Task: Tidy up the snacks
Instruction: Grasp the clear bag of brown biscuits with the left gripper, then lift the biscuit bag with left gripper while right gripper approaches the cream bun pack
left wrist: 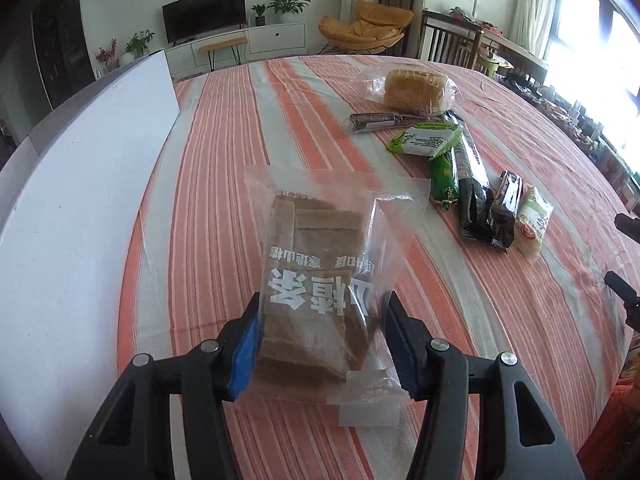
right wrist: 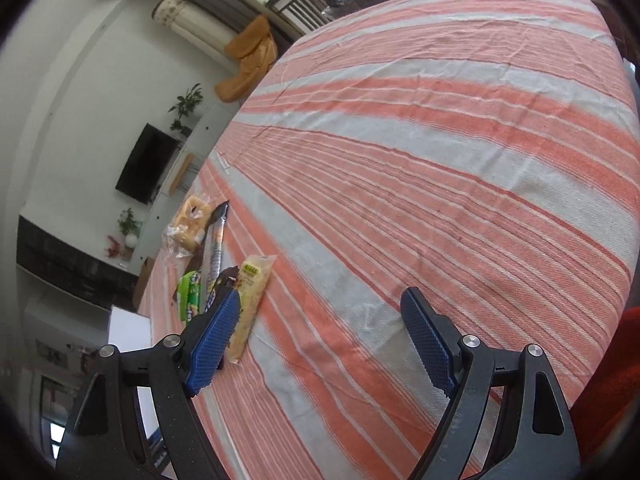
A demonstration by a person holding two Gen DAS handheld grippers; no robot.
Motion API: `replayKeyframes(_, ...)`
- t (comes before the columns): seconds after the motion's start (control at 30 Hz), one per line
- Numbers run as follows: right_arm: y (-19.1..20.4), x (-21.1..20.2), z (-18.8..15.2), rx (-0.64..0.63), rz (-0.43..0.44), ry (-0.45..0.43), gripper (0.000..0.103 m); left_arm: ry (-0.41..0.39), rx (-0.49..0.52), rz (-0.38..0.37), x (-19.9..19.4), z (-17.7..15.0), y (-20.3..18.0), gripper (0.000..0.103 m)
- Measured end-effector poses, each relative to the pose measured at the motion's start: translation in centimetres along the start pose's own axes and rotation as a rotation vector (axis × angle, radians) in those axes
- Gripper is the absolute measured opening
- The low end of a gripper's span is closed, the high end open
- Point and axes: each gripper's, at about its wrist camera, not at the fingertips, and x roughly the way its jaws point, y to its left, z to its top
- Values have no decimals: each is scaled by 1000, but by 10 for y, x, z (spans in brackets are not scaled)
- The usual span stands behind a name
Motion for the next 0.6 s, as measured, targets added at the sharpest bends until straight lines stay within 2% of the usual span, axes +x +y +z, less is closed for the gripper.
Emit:
replayKeyframes(0.1,-8,-1,3,53,59,2,86,-39,-5,0,1,-4,-5,58)
replayKeyframes(0.3,-6,-3,3,51,62,7,85,-38,-12,-8,1,-2,-6,58)
replayKeyframes(0.4,5,0,0,-15,-3,9,84,-36,-8,-3,1,-1,-7,59)
replayKeyframes(0.5,26,5,-7,-154,-129,18,85,-36,-7,-1,1,-3,-8,60)
replayKeyframes(0.6,45,13,-17,-275,-206,25,86,-34,-1,0,1,-2,-9,60)
